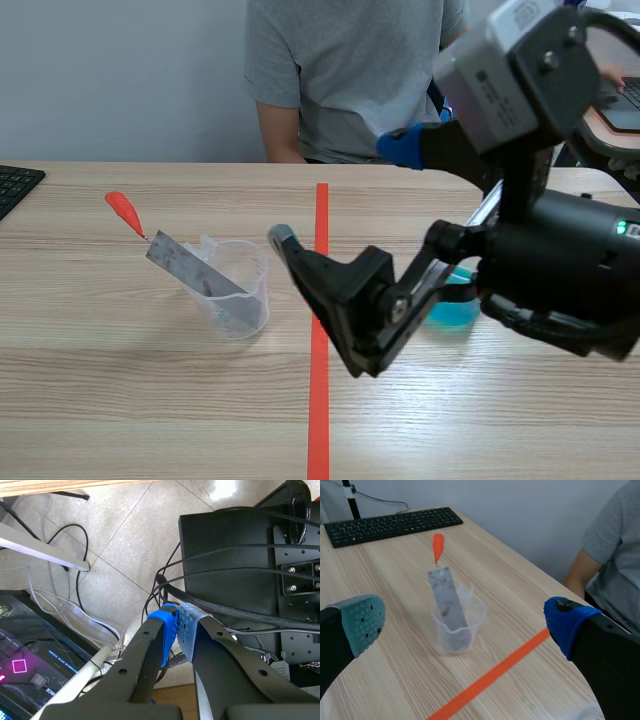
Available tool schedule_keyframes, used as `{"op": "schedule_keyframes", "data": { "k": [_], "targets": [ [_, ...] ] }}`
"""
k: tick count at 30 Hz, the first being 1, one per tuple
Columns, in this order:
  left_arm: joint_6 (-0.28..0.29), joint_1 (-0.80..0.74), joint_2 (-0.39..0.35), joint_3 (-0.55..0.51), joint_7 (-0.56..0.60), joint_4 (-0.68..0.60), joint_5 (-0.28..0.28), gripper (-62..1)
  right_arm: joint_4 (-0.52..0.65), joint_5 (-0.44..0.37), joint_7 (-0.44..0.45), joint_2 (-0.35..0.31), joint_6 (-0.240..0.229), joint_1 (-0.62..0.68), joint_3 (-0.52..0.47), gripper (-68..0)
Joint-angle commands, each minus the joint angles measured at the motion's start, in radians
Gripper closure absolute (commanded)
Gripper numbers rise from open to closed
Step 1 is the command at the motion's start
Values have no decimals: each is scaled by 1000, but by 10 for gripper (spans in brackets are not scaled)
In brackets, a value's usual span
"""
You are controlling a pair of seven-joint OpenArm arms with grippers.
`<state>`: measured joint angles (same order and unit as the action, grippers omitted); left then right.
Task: Do the redox reaction experiment.
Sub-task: 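Lift the metal plate out of the left beaker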
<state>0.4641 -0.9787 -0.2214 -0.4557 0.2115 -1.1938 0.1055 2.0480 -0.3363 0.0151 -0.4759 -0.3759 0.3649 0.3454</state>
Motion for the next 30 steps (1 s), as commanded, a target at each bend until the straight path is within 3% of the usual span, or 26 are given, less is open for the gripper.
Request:
{"op": "schedule_keyframes", "data": {
  "k": [1, 5, 10, 30],
  "targets": [
    [2, -15, 2, -2, 9, -13, 6, -19, 7, -3, 9, 34, 22, -25, 18, -679],
    [2, -16, 2, -2, 9, -13, 6, -19, -6, 61, 5, 95, 92, -61, 113, -679],
    [2, -16, 2, -2, 8, -13, 5, -19, -54, 127, 6, 154, 146, -108, 217, -679],
    [2, -16, 3, -2, 6, -13, 5, -19, -418, 248, 25, 421, 280, -337, 503, -679]
  ]
}}
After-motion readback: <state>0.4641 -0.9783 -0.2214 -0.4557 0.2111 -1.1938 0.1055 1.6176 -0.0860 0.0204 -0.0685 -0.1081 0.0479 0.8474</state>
